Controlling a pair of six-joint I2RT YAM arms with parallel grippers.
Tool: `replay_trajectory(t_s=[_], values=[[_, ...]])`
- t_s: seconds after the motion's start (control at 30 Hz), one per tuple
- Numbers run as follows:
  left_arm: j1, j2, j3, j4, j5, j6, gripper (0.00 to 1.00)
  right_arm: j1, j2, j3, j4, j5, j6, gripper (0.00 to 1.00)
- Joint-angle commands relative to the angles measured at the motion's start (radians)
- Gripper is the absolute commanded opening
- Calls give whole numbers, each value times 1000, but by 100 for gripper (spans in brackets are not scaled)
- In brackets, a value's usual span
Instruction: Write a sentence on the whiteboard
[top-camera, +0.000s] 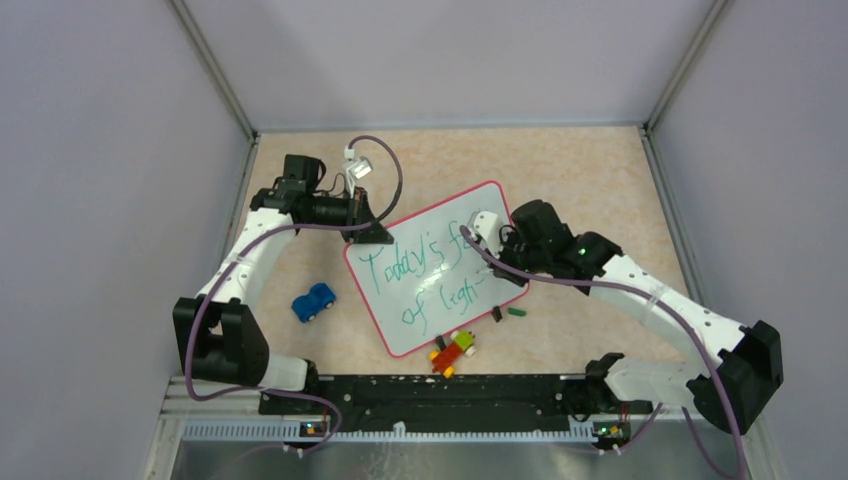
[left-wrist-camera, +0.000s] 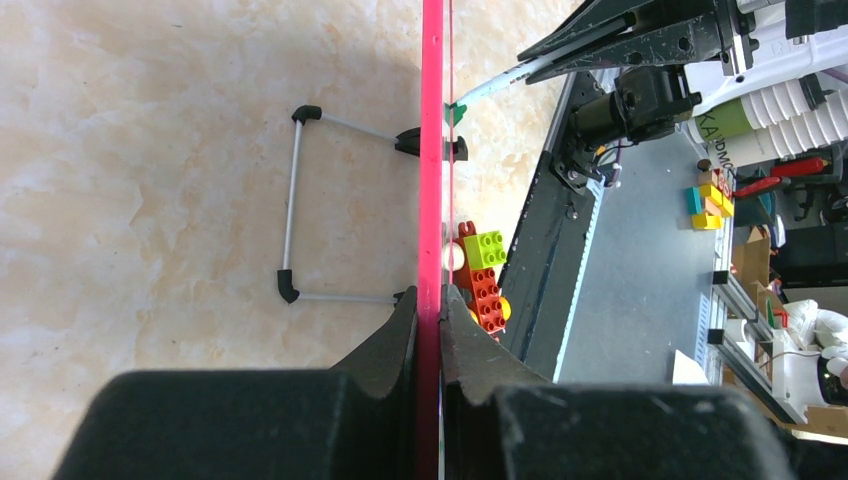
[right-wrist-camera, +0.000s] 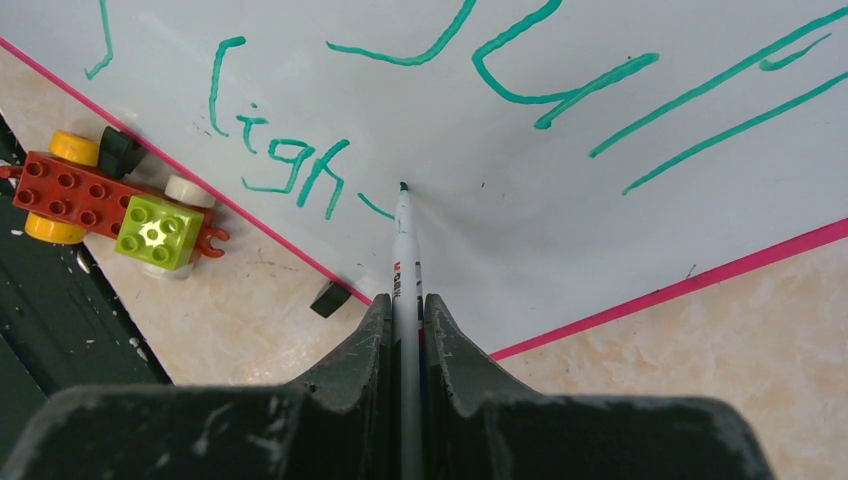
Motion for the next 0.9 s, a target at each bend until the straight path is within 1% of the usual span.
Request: replay_trajectory(t_s=[0.0, 0.57, 0.87], values=[[-15, 12, -19, -7, -21, 30, 0, -10, 5, 7, 43, 19, 0, 0], [-15, 14, -29, -1, -25, 30, 0, -10, -29, -115, 27, -21, -21, 0], [-15, 19, -30, 2, -24, 28, 0, -11, -41, -103, 22, 30, -27, 0]])
